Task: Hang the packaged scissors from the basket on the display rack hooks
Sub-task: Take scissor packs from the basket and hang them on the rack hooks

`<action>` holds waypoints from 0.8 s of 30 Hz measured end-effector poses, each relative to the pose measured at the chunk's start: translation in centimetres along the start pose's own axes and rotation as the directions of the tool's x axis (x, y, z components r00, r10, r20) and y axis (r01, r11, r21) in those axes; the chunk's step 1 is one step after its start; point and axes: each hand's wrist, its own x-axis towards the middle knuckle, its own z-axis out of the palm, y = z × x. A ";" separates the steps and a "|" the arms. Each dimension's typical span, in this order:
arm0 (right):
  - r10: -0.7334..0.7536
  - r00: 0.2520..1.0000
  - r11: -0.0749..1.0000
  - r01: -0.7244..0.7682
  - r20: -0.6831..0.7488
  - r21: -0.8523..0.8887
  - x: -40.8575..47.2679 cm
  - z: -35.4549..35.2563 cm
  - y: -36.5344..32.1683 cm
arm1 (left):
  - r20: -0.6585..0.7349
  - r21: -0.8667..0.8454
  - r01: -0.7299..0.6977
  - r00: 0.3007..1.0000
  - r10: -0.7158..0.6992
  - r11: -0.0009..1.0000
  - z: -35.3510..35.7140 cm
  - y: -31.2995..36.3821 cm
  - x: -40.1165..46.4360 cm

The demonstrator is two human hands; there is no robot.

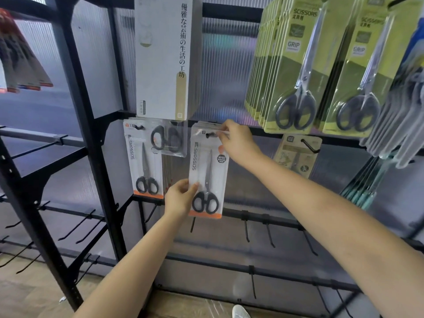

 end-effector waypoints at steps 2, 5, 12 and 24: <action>-0.042 0.998 0.996 0.039 -0.044 -0.079 0.3 0.0 0.0 | -0.005 0.052 0.013 1.000 -0.013 0.999 0.3 0.1 0.9; -0.128 0.990 0.967 0.110 -0.065 -0.228 0.4 0.2 0.3 | -0.017 0.134 -0.008 1.000 0.010 0.991 0.7 0.4 2.0; -0.210 0.978 0.805 0.167 -0.010 -0.569 0.1 0.4 0.8 | -0.017 0.435 -0.015 1.000 0.025 0.900 1.3 1.1 3.1; -0.112 0.991 0.822 0.133 0.072 -0.554 -10.3 0.6 -0.9 | 0.114 0.656 -0.287 0.952 0.284 0.698 -2.1 3.8 -5.1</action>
